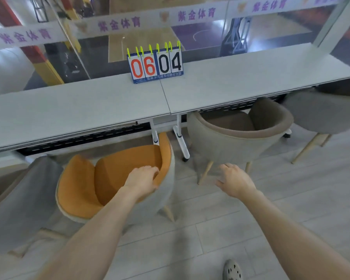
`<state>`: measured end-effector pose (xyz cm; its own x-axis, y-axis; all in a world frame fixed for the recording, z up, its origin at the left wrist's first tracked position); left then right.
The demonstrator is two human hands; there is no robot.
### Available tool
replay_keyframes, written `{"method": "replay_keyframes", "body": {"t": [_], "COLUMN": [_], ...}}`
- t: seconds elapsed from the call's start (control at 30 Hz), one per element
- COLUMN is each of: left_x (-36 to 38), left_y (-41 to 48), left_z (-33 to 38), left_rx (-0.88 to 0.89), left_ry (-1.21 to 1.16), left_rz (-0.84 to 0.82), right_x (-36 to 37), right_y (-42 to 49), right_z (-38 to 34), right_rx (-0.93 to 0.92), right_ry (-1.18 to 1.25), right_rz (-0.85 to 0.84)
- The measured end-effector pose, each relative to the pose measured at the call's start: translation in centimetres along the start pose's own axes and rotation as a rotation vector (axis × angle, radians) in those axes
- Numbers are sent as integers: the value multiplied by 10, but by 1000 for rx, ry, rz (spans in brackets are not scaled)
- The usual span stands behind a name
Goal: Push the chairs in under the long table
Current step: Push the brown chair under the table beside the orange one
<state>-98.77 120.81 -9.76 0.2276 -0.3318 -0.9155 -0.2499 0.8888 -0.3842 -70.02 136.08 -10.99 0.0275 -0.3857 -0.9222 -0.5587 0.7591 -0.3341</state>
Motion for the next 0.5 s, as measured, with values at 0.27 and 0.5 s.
{"method": "replay_keyframes", "body": {"t": [0.27,0.5], "left_x": [-10,-18], "left_y": [106,188], "left_z": [159,225], "left_rx": [-28,-15], "left_ry": [-59,-71], "left_rz": [-49,-50], "right_x": [-60,-86], "right_y": [60,139], "right_z": [166,246], "right_rx": [-14,-42], "right_ry": [-46,-146], "right_rz": [-41,-35]}}
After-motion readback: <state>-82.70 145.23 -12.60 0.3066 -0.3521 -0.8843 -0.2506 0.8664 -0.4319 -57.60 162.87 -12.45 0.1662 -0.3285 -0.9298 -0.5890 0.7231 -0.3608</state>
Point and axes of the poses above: each hand's wrist, its own y-axis towards the middle knuckle, its own x-axis out of the palm, z = x × y, the point moved 5 cm from there along y, towards the middle knuckle, and after that the axes turned 4 degrees about -z, right-handed, at the moved point
